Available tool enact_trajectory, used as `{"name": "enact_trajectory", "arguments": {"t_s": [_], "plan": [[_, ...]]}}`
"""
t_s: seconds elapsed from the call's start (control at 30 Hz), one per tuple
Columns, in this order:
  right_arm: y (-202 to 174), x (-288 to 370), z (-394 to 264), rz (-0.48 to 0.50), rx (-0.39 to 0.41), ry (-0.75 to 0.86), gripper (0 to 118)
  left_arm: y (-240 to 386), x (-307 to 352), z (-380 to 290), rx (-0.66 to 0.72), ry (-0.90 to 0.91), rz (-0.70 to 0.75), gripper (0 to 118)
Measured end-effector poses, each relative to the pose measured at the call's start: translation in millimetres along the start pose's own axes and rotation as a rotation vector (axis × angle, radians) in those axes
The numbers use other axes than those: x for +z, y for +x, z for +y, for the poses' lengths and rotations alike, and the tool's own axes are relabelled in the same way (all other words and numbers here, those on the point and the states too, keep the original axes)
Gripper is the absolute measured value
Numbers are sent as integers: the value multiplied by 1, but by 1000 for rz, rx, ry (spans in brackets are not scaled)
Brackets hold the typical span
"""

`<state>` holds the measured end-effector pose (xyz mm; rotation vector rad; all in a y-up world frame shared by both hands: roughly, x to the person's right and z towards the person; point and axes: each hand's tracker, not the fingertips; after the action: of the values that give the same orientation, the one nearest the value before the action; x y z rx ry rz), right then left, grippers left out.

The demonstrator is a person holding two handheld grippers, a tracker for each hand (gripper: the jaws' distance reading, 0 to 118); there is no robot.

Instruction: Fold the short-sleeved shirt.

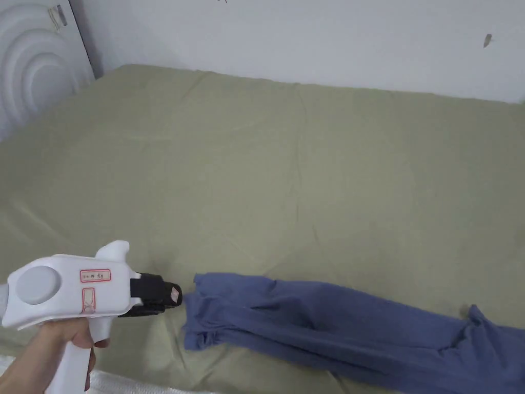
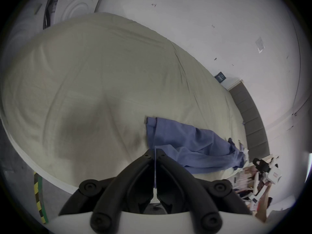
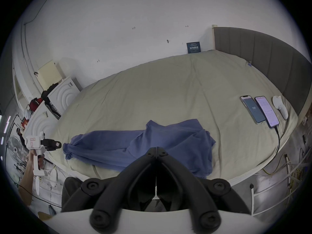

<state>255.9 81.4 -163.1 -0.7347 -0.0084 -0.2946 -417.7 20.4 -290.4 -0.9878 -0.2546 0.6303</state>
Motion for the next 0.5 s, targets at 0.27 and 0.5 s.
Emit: {"name": "enact_trajectory", "arguments": {"t_s": [0.27,0.5], "plan": [[-7,-7,-9,28,-13,-40,0,22,-35,0,37,-190,-146,117],[-8,-12,-14,22,-3,-66,0,4,-82,-1,94,-267,-335,117]]}}
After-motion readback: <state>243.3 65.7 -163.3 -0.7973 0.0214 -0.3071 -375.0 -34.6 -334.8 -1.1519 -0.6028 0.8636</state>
